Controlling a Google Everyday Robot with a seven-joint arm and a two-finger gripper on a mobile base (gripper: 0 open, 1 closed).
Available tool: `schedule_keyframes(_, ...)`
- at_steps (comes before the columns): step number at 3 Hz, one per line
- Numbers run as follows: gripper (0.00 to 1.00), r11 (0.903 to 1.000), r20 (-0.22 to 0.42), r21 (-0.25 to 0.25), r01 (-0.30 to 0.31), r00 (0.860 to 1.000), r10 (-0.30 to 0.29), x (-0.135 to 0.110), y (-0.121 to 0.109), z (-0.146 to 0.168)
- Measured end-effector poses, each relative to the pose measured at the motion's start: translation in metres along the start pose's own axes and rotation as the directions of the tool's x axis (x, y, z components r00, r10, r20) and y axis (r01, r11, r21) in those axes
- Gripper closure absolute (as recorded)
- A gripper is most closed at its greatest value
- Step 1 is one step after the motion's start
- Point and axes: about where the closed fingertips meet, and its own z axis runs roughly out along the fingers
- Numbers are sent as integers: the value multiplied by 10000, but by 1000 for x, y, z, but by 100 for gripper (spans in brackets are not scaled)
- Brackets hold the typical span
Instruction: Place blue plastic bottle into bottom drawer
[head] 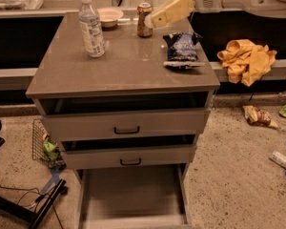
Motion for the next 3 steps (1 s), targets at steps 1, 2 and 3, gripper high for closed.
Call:
schedule_keyframes(1, 0, 9988, -219, -66, -487, 9986, 485, 18, -15, 25)
schedule_keyframes(2, 0, 9878, -226, -291, -1533, 9880, 1527, 43, -22, 91)
schedule_keyframes(3, 0, 9654, 159, -368, -2580, 9658, 2587, 74, -23, 144)
